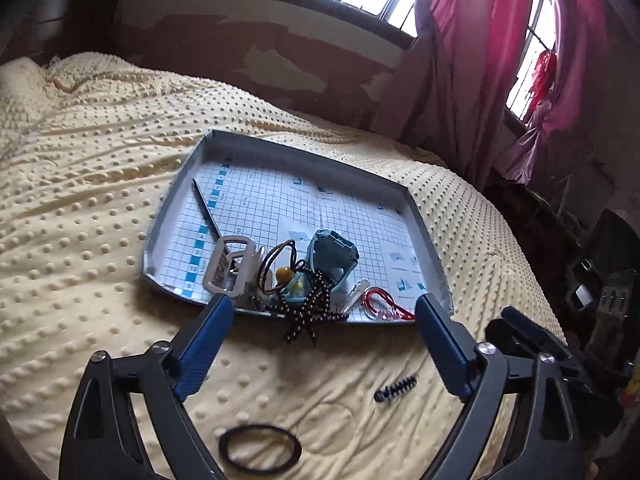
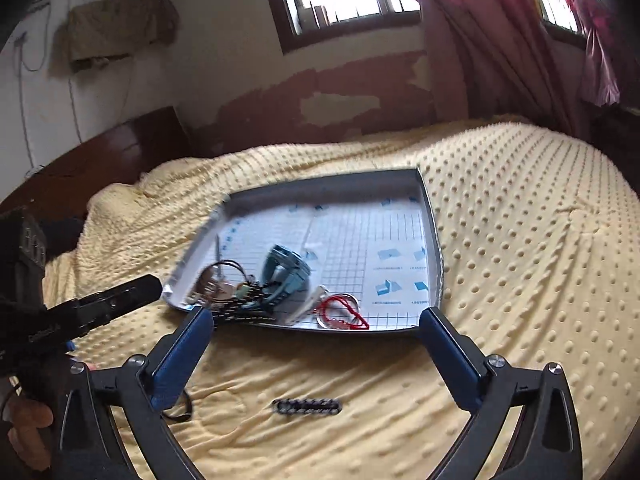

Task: Organize jewelry
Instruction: 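Open both tools to release the cord and bracelet, then lift away, then move both open tools toward the black rubber ring and chain keyring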

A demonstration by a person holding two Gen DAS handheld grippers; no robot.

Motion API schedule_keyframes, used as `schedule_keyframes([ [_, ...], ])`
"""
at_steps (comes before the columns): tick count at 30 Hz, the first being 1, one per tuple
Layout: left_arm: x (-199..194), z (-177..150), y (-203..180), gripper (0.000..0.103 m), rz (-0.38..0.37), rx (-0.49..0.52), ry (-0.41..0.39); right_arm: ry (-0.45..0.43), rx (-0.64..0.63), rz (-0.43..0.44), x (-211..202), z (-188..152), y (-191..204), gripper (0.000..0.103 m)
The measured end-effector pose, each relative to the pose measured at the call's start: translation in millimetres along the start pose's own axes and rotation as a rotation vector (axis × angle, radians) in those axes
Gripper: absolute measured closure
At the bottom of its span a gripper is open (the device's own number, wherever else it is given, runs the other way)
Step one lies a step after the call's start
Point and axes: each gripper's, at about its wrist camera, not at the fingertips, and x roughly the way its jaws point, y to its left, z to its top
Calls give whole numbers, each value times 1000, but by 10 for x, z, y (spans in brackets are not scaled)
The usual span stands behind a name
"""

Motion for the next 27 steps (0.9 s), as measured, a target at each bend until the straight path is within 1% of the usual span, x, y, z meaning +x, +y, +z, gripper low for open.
schedule_keyframes([
  [3,-294,-104,-72,11,-18,33,-74,-58,-40,-3,-296,-76,180,0],
  [4,-418,-150,-93,9,-19,45,-101,-72,-47,-4,-390,-108,219,0],
  [5,-507,-185,-111,6,-12,52,-117,-86,-50,-1,-498,-155,266,0],
  [7,-709,-280,-139,5,6,65,-158,-104,-53,1,-644,-209,336,0],
  [8,-807,-337,-147,4,4,73,-177,-114,-57,0,-725,-242,369,0],
  [9,-870,-371,-147,2,7,79,-184,-123,-60,1,-797,-279,408,0],
  [12,-1081,-507,-186,2,32,109,-204,-150,-67,1,-1012,-404,515,0],
  [15,-1291,-706,-186,2,40,139,-251,-177,-86,-1,-1215,-544,639,0],
  [16,-1346,-770,-172,2,45,146,-267,-186,-91,-7,-1264,-582,677,0],
  [19,-1464,-975,-142,2,30,166,-298,-209,-108,-17,-1379,-683,777,0],
  [21,-1532,-1101,-121,2,48,190,-315,-212,-116,-26,-1418,-745,827,0],
  [24,-1637,-1272,-80,2,84,213,-367,-205,-121,-40,-1435,-849,868,0],
  [27,-1690,-1339,-34,2,133,213,-363,-188,-128,-36,-1441,-942,885,0],
])
